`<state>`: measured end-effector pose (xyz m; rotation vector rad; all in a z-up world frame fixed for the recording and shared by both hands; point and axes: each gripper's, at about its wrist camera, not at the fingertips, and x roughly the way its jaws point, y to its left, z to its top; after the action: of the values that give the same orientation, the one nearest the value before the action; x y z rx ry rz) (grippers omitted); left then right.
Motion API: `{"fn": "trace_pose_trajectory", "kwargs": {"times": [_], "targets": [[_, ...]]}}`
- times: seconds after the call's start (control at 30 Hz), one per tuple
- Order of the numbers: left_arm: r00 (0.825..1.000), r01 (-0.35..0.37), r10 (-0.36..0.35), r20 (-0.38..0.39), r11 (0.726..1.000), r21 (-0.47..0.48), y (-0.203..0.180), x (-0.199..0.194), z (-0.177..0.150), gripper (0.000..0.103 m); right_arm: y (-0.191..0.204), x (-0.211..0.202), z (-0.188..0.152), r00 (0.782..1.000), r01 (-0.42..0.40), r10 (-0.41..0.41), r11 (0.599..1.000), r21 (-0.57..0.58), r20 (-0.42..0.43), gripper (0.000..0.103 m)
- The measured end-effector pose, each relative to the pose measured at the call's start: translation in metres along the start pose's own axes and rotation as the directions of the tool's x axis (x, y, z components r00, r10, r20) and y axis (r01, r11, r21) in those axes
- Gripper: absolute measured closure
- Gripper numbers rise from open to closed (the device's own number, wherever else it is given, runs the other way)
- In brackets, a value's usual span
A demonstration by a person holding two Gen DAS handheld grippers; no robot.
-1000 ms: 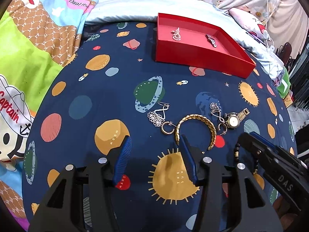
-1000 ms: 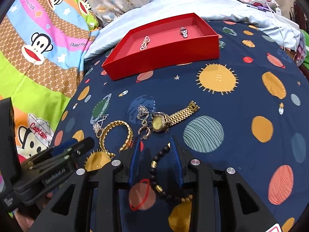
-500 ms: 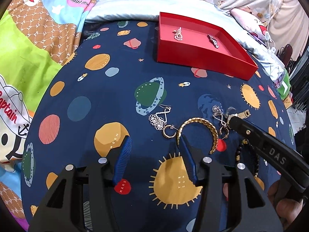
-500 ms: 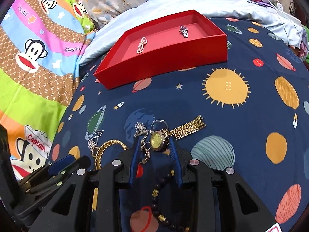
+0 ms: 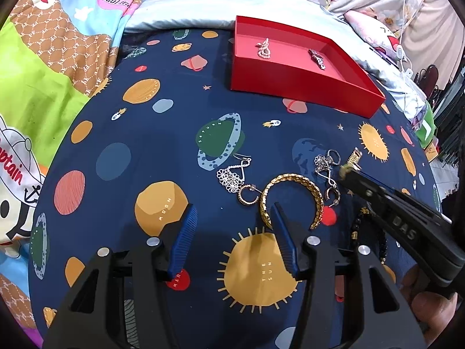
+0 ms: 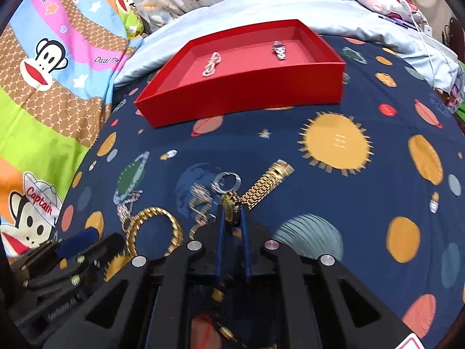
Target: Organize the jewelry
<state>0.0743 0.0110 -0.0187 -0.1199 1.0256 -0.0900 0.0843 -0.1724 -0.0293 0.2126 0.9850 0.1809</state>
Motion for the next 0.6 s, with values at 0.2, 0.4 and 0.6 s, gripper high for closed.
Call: {"fn": "trace_pose_trajectory", "kwargs": {"times": [0.2,0.4,0.6], "targets": [[1.000,0.021,-0.021,-0.001,1.000,0.011,-0.007,-0.002,-0.002,0.045,-0.026,-0.019,-0.011,0.999,0.046,-0.046,0.998,0.042,-0.010,0.088],[0.999,0.039,-0.039,-0.009,0.999,0.028,-0.022,-0.001,-0.004,0.038,-0.021,-0.021,-0.010,0.998,0.057,-0.059,0.997,0.048,0.024,0.074],[0.999,0.037,-0.036,-0.008,0.999,0.027,-0.026,-0.001,-0.004,0.037,-0.015,-0.009,-0.013,0.992,0.114,-0.118,0.990,0.086,0.041,0.070]]}}
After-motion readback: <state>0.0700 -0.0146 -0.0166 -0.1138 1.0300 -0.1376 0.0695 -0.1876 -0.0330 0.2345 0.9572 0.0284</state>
